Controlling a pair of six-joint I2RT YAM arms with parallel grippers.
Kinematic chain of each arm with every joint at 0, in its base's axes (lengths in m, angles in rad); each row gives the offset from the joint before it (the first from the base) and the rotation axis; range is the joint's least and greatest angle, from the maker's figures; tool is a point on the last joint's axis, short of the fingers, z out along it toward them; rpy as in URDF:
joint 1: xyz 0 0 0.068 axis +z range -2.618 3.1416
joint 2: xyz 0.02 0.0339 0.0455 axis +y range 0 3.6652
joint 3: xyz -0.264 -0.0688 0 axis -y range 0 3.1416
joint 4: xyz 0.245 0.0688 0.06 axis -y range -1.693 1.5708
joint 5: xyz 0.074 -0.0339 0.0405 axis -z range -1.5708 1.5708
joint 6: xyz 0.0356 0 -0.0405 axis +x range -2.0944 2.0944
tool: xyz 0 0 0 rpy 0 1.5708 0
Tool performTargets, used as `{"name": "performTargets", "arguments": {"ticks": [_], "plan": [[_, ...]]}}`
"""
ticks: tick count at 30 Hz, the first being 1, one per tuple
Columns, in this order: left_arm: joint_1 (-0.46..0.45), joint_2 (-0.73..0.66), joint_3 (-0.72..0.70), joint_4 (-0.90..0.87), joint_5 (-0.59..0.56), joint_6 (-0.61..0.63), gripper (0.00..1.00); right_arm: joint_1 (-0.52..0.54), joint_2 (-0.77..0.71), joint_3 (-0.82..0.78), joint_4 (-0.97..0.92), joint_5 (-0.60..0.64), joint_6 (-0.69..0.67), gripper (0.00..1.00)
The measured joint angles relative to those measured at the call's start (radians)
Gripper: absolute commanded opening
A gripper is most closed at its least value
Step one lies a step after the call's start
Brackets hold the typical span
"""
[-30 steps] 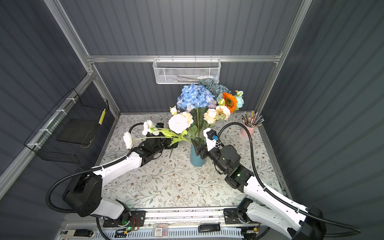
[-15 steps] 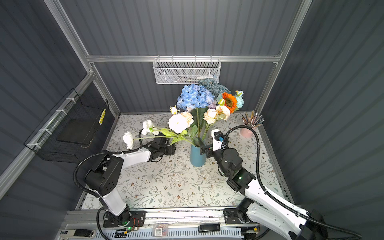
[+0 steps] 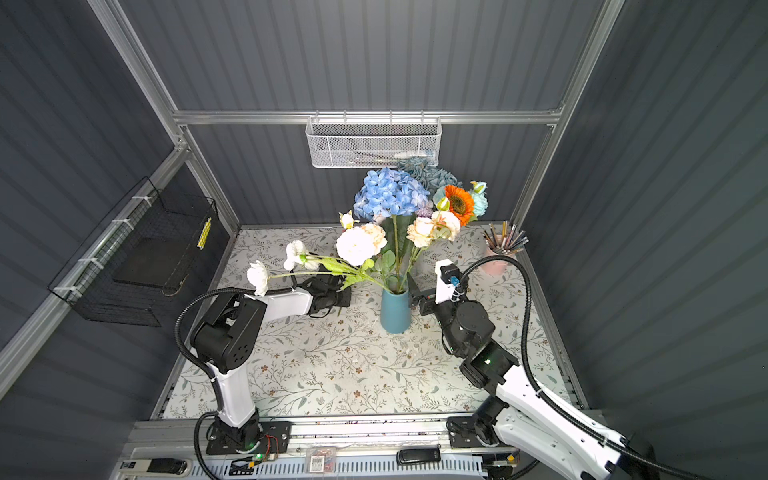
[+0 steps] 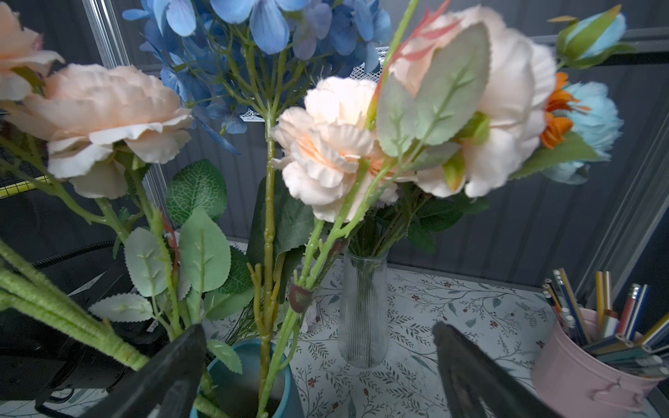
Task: Arrange flowers in a vase
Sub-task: Pick up the flowers from the top-center of the table.
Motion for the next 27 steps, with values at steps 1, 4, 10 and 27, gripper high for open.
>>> {"name": "performTargets", "arguments": {"ticks": [1,4,10,27], "plan": [[0.0,0.002,0.001,0.003,-0.002,0.002,0.02,-0.001,-0.001,0.0,0.0,0.0,0.0,0.99],[0.0,0.002,0.001,0.004,-0.013,0.006,0.0,-0.001,-0.001,0.0,-0.001,0.0,0.0,0.99],[0.0,-0.021,-0.024,0.005,-0.034,0.003,0.0,-0.001,0.01,0.0,0.0,0.0,0.0,0.99],[0.042,-0.605,-0.179,-0.007,-0.204,-0.084,0.0,-0.001,0.019,0.016,0.0,-0.056,0.035,0.99]]}}
